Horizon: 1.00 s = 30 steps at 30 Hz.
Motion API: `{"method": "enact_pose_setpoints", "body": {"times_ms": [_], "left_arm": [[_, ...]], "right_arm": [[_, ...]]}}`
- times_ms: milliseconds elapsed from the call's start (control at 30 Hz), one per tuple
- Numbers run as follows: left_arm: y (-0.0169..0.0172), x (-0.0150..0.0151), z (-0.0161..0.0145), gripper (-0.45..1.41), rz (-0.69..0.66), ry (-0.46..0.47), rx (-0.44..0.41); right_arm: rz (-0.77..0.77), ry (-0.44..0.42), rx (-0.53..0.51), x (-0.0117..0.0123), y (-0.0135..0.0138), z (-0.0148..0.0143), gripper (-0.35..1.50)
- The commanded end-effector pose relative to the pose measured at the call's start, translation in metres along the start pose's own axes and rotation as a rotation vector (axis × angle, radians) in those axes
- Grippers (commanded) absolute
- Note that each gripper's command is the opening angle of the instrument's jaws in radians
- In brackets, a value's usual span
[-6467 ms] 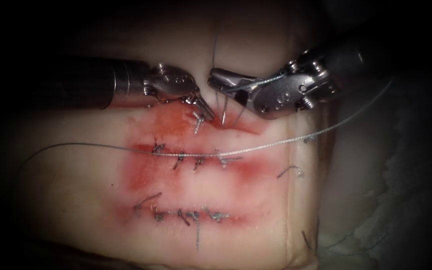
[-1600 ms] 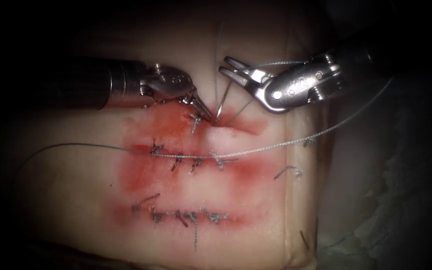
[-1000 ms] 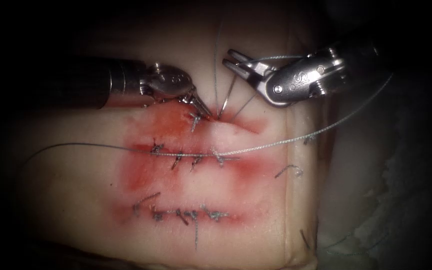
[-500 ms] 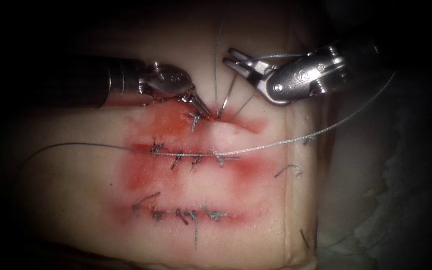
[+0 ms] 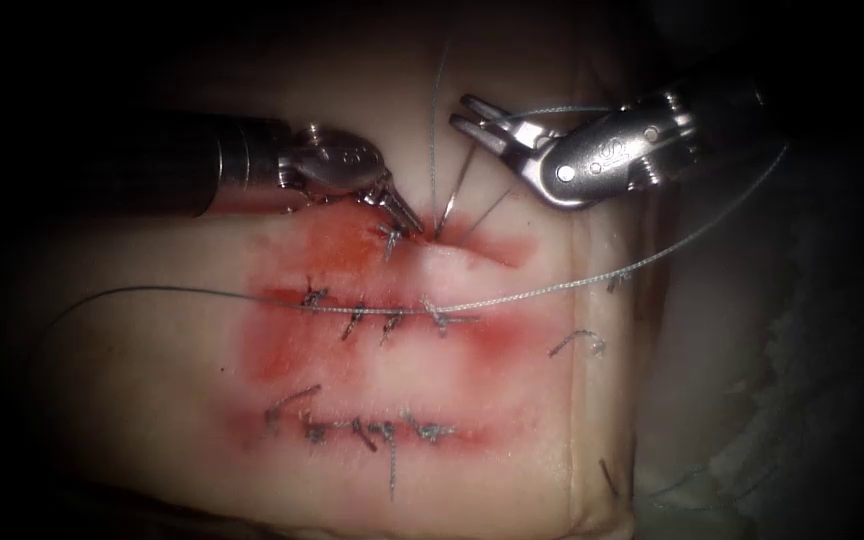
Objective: Wound Closure
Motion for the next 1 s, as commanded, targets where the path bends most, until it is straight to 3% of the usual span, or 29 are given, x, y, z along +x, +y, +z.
{"method": "enact_pose_setpoints", "body": {"times_ms": [33, 1000], "left_arm": [[0.0009, -0.0004, 0.0002, -0.45, 0.003, -0.001, -0.002], [0.0009, -0.0004, 0.0002, -0.45, 0.003, -0.001, -0.002]], "right_arm": [[0.007, -0.004, 0.005, 0.0001, 0.0005, 0.0007, -0.35], [0.145, 0.036, 0.019, 0.0001, 0.0005, 0.0006, -0.35]]}}
